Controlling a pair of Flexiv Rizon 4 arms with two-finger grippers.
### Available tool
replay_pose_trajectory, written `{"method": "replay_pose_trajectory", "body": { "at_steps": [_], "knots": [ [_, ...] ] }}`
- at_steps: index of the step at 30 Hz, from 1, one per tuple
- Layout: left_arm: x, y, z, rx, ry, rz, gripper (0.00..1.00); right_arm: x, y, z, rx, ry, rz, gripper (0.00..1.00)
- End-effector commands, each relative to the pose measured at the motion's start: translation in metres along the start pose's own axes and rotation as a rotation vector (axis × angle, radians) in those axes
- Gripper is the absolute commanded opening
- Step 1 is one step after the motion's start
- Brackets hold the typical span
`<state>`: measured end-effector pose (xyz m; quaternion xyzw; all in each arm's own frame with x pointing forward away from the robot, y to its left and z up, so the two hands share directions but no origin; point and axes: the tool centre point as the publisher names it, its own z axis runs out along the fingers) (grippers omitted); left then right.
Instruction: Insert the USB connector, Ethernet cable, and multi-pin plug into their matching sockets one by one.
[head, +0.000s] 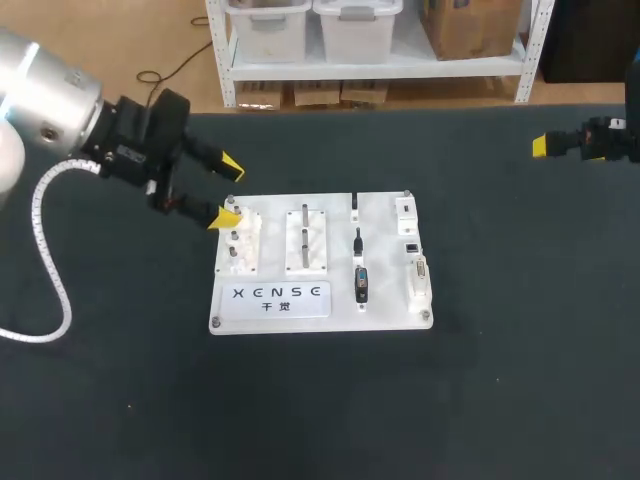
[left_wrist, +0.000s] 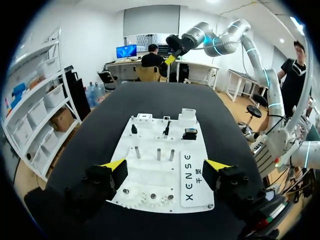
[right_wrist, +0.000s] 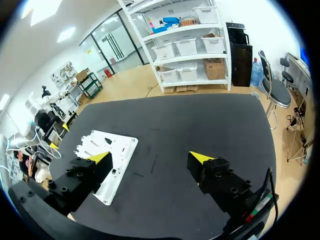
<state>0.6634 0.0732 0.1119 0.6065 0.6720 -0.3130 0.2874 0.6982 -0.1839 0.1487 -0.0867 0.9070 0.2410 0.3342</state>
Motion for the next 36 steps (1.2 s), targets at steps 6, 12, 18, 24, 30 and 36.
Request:
{"method": "replay_pose_trajectory", "body": {
  "at_steps": [6,12,18,24,30,36],
  "knots": [
    [0.0027,-0.0074,0.0025,-0.05,0.009,-0.046,1.0,0.0,0.0003,-0.0003,0.002,0.0,0.0,1.0],
    [0.0004,-0.0077,0.0039,-0.072,0.02,-0.053,1.0,0.0,0.0003,-0.0003,0.002,0.0,0.0,1.0],
    [0.0009,-0.0046,0.0061,-0.095,0.094,-0.14,1.0,0.0,0.0003,-0.0003,0.002,0.0,0.0,1.0],
    [0.0009,-0.0046,0.0061,-0.095,0.094,-0.14,1.0,0.0,0.0003,-0.0003,0.002,0.0,0.0,1.0],
    [0.0009,-0.0046,0.0061,-0.095,0.094,-0.14,1.0,0.0,0.0003,-0.0003,0.002,0.0,0.0,1.0],
    [0.0009,-0.0046,0.0061,-0.095,0.094,-0.14,1.0,0.0,0.0003,-0.0003,0.002,0.0,0.0,1.0]
  ]
}}
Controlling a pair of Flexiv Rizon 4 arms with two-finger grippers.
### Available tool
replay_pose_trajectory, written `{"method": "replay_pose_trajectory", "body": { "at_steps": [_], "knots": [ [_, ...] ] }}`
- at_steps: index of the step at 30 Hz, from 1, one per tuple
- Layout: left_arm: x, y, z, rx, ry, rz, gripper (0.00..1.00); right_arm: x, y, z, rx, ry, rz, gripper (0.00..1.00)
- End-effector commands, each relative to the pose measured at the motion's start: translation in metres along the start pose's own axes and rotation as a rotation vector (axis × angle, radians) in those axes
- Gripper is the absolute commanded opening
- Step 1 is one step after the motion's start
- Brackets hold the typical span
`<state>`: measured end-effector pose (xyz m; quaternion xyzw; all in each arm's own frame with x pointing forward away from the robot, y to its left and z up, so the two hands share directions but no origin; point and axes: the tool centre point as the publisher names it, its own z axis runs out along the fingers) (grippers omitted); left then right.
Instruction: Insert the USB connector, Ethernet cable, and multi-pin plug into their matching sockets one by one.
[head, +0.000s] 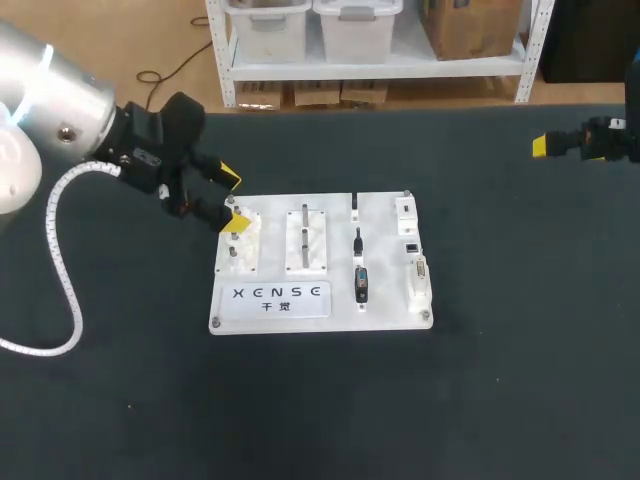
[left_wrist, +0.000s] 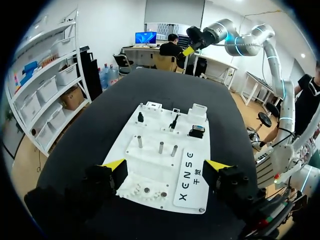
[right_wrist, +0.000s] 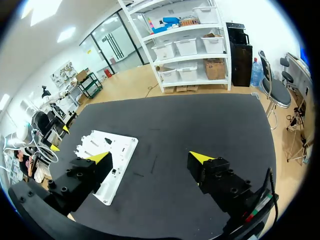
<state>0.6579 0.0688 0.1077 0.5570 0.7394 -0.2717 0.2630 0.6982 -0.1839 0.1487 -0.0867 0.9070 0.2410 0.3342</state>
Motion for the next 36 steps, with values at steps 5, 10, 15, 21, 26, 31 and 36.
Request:
{"method": "replay_pose_trajectory", "body": {
  "at_steps": [5,10,15,21,26,31,36],
  "knots": [
    [0.0,0.001,0.0,0.002,0.004,0.0,1.0,0.0,0.0,0.0,0.002,0.0,0.0,1.0],
    [0.0,0.001,0.0,0.002,0.004,0.0,1.0,0.0,0.0,0.0,0.002,0.0,0.0,1.0],
    [0.0,0.001,0.0,0.002,0.004,0.0,1.0,0.0,0.0,0.0,0.002,0.0,0.0,1.0],
    [0.0,0.001,0.0,0.002,0.004,0.0,1.0,0.0,0.0,0.0,0.002,0.0,0.0,1.0],
    [0.0,0.001,0.0,0.002,0.004,0.0,1.0,0.0,0.0,0.0,0.002,0.0,0.0,1.0],
    [0.0,0.001,0.0,0.002,0.004,0.0,1.0,0.0,0.0,0.0,0.002,0.0,0.0,1.0],
    [0.0,0.001,0.0,0.002,0.004,0.0,1.0,-0.003,0.011,0.014,0.053,0.018,-0.008,1.0]
  ]
}}
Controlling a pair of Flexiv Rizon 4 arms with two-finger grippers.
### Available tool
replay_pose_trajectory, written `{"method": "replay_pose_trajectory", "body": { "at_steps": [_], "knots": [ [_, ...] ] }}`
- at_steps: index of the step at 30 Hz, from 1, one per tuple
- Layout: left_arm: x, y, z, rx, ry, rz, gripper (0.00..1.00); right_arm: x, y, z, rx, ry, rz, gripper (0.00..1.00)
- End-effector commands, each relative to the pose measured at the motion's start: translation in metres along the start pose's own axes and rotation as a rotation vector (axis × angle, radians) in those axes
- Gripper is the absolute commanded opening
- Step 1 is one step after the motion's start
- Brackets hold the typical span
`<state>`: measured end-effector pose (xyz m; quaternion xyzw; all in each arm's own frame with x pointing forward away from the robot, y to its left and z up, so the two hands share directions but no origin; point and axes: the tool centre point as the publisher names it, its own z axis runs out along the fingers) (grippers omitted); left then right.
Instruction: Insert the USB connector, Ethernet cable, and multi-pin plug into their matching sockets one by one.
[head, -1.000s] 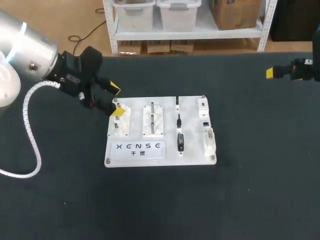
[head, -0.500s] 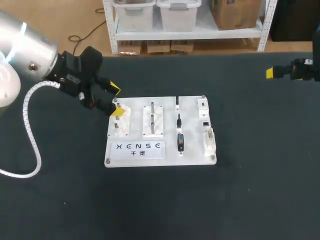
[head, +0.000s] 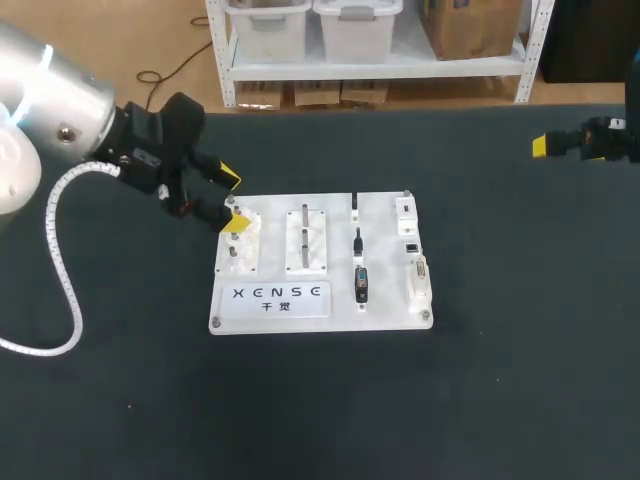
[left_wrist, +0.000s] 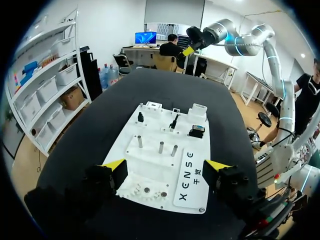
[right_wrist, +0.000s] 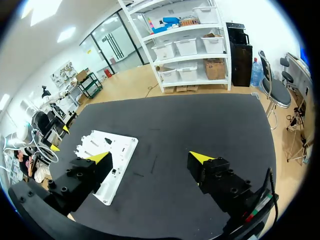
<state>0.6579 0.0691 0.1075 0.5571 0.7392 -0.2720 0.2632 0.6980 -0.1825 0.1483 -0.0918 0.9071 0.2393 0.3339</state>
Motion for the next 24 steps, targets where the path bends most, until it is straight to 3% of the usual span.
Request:
{"method": "replay_pose_trajectory", "body": {
  "at_steps": [1,15,19,24],
  "knots": [
    [-0.001,0.001,0.0,0.002,0.004,0.0,1.0,-0.005,0.015,0.018,0.067,0.024,0.006,1.0],
    [-0.001,0.001,0.0,0.002,0.004,0.0,1.0,-0.025,0.1,0.097,0.245,0.19,-0.09,1.0],
    [-0.001,0.001,0.0,0.002,0.004,0.0,1.0,-0.024,0.119,0.121,0.343,0.261,-0.073,1.0],
    [-0.001,0.001,0.0,0.002,0.004,0.0,1.0,-0.017,0.133,0.149,0.462,0.338,0.034,1.0]
  ]
}}
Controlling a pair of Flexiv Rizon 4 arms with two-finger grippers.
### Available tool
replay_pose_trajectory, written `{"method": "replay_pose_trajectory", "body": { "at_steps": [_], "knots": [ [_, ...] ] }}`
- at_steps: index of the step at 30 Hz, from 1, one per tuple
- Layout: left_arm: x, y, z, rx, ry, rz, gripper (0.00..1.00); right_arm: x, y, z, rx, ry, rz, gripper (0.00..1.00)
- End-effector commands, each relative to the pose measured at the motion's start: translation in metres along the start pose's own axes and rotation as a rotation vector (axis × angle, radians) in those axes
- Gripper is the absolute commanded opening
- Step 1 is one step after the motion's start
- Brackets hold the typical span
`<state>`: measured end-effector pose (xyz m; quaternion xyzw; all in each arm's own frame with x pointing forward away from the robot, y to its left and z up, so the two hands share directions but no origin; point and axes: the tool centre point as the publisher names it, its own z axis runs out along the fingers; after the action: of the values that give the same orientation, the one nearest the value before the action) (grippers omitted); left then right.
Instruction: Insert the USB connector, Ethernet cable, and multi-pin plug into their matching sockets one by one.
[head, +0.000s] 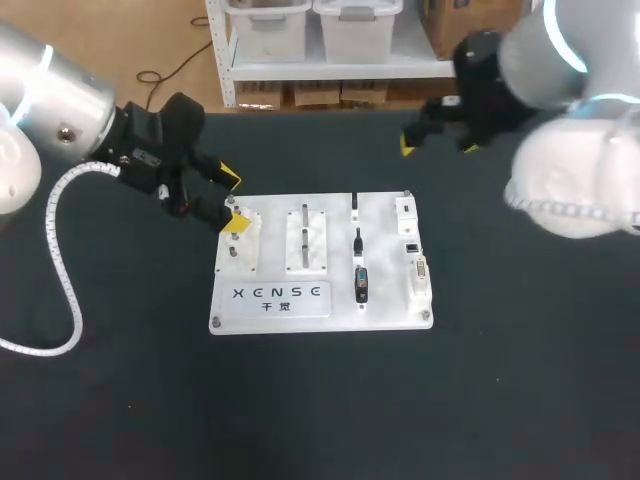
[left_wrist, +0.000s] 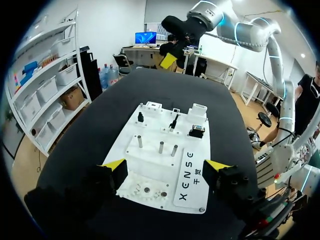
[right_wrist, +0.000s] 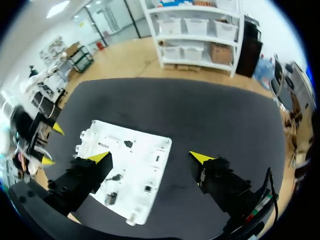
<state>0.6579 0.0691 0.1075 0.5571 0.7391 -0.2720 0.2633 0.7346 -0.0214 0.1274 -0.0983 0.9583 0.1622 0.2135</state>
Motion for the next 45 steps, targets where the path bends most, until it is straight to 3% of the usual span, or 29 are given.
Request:
{"method": "replay_pose_trajectory", "body": {
  "at_steps": [1,9,14,20,45],
  "knots": [
    [-0.001,0.001,0.0,0.001,0.004,-0.001,1.0,-0.01,0.022,0.036,0.335,0.088,0.069,1.0],
    [-0.001,0.001,0.0,0.001,0.004,-0.001,1.0,-0.002,0.049,0.071,0.411,0.161,0.077,1.0],
    [-0.001,0.001,0.0,0.001,0.004,-0.001,1.0,0.006,0.052,0.088,0.469,0.226,0.078,1.0],
    [-0.001,0.001,0.0,0.001,0.004,-0.001,1.0,0.012,0.06,0.098,0.436,0.252,0.11,1.0],
    [-0.001,0.001,0.0,0.001,0.004,-0.001,1.0,0.011,0.06,0.096,0.417,0.23,0.14,1.0]
  ]
}}
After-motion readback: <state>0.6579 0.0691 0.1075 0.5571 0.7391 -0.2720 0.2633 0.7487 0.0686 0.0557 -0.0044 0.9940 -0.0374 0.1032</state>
